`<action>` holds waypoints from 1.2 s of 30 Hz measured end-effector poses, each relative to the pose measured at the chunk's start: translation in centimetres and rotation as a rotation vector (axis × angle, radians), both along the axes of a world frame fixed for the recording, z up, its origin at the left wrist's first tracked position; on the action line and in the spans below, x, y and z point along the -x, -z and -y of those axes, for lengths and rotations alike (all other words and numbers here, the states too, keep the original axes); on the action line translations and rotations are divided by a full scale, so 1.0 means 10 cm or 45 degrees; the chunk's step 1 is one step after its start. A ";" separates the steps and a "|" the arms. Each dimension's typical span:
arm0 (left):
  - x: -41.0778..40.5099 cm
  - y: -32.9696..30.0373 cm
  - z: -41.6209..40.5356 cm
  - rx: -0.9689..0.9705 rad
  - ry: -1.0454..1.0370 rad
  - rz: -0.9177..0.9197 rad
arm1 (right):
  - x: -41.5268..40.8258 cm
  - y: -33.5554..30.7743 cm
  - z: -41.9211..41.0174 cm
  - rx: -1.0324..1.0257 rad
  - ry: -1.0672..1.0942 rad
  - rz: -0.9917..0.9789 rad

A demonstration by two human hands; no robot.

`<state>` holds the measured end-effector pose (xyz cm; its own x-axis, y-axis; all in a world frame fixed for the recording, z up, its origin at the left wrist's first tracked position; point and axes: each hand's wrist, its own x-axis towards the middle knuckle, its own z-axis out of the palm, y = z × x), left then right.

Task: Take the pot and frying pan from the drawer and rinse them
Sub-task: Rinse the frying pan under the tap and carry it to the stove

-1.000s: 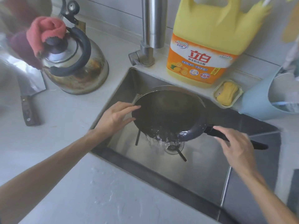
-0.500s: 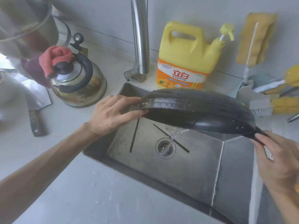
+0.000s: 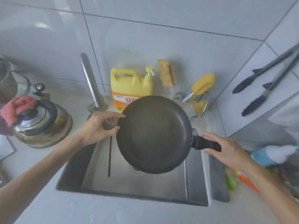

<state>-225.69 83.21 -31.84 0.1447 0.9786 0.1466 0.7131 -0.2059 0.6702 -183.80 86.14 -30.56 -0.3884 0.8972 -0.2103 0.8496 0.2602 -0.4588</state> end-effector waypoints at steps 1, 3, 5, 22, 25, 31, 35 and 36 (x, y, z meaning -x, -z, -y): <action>-0.06 -0.02 -0.02 0.027 0.002 0.025 | -0.06 -0.05 0.09 0.017 0.049 -0.011; -0.16 -0.08 -0.06 0.053 0.026 0.065 | -0.19 -0.16 0.30 0.042 0.119 -0.031; -0.35 -0.20 -0.11 0.045 0.105 0.113 | -0.36 -0.30 0.59 0.015 0.187 -0.093; -4.70 -1.57 0.58 -0.075 1.289 0.234 | -2.60 -1.38 4.61 -0.362 1.322 -0.014; -5.68 -1.61 1.27 -0.024 1.543 0.251 | -2.93 -1.35 5.55 -0.455 1.502 -0.012; -7.52 -1.51 3.00 0.093 1.870 0.254 | -3.64 -1.22 7.54 -0.415 1.855 -0.019; -8.49 -1.44 4.08 0.219 2.053 0.268 | -4.02 -1.16 8.63 -0.345 2.035 0.025; -8.75 -1.41 4.34 0.202 2.097 0.239 | -4.10 -1.14 8.87 -0.335 2.095 0.027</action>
